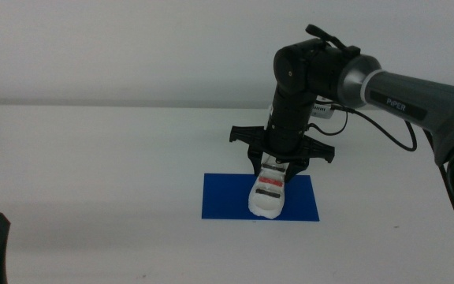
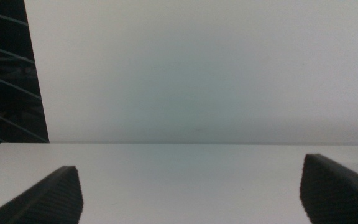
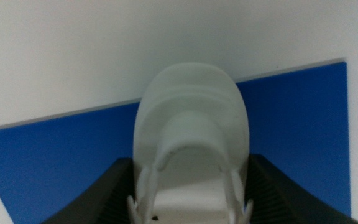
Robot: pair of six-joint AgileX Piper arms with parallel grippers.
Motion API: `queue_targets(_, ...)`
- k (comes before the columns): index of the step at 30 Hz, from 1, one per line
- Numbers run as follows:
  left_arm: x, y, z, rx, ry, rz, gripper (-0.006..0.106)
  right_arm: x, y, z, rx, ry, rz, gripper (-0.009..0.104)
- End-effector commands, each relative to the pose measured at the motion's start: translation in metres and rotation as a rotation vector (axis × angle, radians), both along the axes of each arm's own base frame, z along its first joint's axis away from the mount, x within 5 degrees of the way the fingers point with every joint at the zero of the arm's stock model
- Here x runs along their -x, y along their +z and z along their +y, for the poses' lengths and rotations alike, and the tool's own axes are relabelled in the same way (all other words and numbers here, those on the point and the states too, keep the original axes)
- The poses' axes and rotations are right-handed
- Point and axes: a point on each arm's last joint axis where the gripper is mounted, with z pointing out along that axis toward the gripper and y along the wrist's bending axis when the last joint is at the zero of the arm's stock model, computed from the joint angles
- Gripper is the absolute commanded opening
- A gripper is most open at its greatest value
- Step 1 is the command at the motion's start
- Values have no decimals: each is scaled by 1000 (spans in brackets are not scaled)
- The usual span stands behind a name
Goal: Use one arm to grab the shoe from the table and place it on the mat.
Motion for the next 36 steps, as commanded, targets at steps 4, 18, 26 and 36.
queue_targets(4, 1, -11, 0, 6, -5, -10, 94, 2, 5, -2, 13, -32, 19, 5)
queue_targets(18, 1, -11, 0, 6, -5, -10, 94, 10, 5, 0, -5, -94, 114, 5)
queue_targets(26, 1, -11, 0, 6, -5, -10, 94, 11, 5, 2, -13, -401, 146, 5)
queue_targets(36, 1, -11, 0, 6, -5, -10, 94, 14, 5, 6, -12, -1219, 221, 5)
